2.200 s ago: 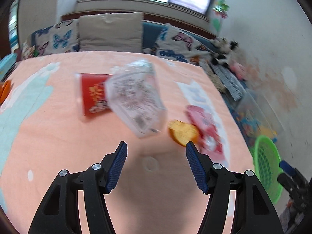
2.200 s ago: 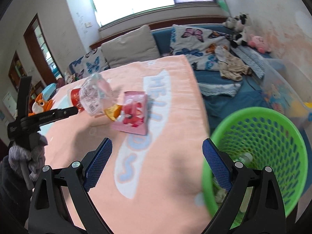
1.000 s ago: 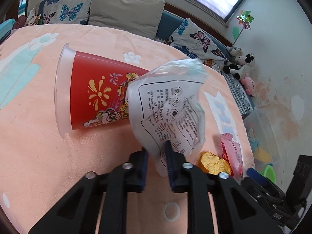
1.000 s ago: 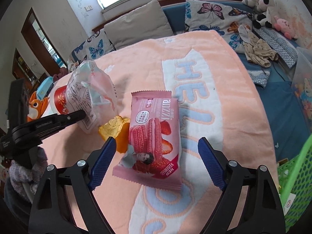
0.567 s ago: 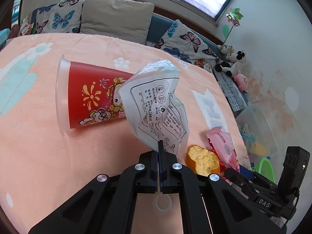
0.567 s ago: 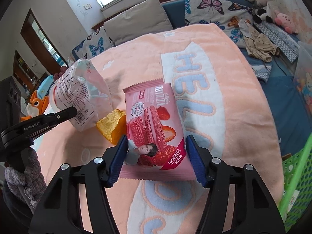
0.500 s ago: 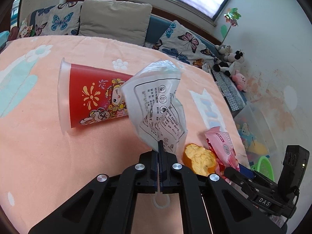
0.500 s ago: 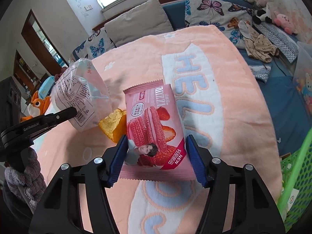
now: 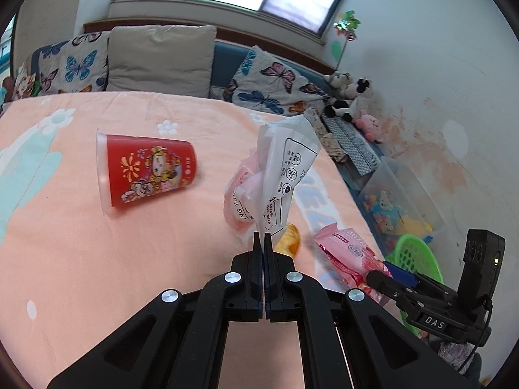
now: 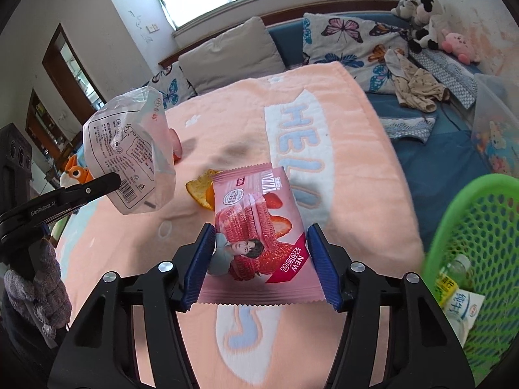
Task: Collect trash
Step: 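Carry the clear bag and pink wrapper to the green basket and release them, then move both grippers back over the bed toward the red cup and orange peel, then grasp the red cup with the left gripper while the right grasps the orange peel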
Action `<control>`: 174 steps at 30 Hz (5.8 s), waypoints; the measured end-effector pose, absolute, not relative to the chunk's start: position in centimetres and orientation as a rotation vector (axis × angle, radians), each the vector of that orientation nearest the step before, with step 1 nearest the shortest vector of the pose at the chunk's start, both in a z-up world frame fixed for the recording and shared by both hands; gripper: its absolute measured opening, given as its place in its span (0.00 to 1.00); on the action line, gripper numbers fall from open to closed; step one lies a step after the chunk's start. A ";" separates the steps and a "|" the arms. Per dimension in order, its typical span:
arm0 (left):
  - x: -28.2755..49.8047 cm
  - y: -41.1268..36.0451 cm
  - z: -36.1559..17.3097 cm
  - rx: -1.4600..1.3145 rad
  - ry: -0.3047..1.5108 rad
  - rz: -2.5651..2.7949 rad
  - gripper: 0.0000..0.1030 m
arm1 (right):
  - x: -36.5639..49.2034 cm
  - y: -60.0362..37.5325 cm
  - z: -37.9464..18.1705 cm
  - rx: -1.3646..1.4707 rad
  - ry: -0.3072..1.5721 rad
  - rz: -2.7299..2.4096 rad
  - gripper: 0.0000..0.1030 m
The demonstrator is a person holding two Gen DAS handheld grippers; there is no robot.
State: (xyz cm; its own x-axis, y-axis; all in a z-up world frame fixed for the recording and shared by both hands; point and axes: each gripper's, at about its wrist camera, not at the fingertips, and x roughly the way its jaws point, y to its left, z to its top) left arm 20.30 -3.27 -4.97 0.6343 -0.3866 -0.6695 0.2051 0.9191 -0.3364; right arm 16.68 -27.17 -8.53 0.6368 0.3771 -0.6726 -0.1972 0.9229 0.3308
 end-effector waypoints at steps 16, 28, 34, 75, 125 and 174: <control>15.2 -9.2 -1.6 -0.159 0.773 -0.492 0.01 | 9.6 -35.2 -5.8 0.270 0.723 0.169 0.58; 14.0 -15.2 -1.1 -0.096 0.781 -0.590 0.01 | 7.7 -44.5 -7.5 0.294 0.743 -0.078 0.60; 14.0 -17.9 -1.2 -0.073 0.797 -0.631 0.01 | 7.0 -46.8 -8.6 0.319 0.749 -0.135 0.67; 12.8 -27.4 -7.1 0.055 0.960 -0.728 0.42 | 1.5 -47.6 -6.1 0.371 0.644 -0.095 0.72; 25.7 6.6 -5.5 -0.293 0.838 -0.064 0.58 | 21.2 -17.6 -10.3 0.071 0.849 0.366 0.77; 26.7 1.4 -7.3 -0.304 0.836 -0.287 0.05 | 20.4 -17.0 -10.6 -0.063 0.800 0.324 0.41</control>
